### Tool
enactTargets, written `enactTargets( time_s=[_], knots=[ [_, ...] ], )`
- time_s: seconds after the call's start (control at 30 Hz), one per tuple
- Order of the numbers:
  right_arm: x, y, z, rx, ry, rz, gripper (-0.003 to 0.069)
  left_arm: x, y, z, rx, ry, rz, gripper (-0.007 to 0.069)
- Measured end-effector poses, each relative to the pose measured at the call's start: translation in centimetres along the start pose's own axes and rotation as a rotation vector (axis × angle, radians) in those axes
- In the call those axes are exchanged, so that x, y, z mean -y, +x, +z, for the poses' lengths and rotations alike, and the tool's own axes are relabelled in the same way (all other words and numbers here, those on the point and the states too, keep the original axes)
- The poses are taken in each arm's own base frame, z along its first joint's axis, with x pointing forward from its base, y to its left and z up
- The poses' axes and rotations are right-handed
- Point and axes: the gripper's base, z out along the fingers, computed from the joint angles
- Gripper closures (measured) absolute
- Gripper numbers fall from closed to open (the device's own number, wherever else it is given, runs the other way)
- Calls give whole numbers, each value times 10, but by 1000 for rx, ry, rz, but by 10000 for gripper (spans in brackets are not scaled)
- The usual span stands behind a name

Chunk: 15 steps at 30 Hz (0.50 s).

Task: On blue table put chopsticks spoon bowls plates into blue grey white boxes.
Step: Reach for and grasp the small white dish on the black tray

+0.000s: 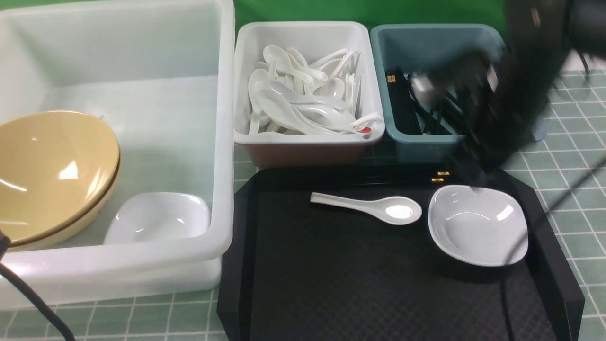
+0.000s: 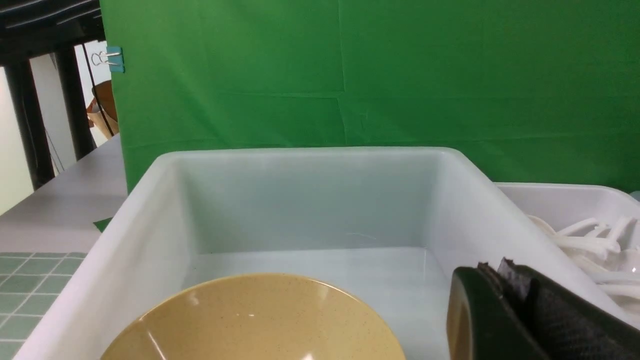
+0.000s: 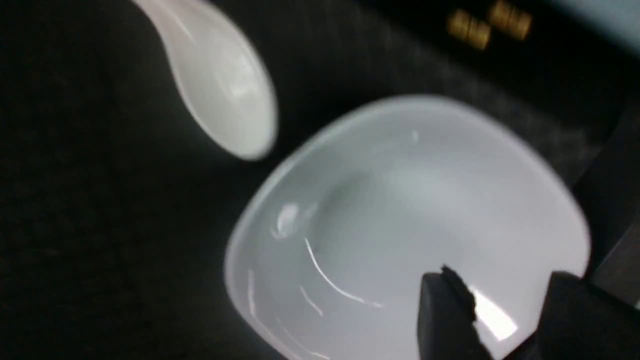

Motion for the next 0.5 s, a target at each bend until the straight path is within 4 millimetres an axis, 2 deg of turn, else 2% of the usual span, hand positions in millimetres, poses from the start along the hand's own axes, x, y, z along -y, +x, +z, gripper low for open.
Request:
enactTargets(
  time_s=[0.07,0.17,0.23,0.3,0.43,0.5],
  knots=[
    [8,16,27,6,-4,71,389,0,0,0,0,3,-2,620],
    [10,23,44,40,-12,115,395,0,0,0,0,4,-5,620],
    [2,24,57,66,-53,145,396,0,0,0,0,4,-5,620],
    [-6,23,60,67,-74,132,396,0,0,0,0,4,-5,620],
    [-44,11,58,138,-114,35,370,0,0,0,-1,5,-5,620],
    [-51,9,57,146,-122,20,350,0,1,0,-3,4,-1,620]
  ],
)
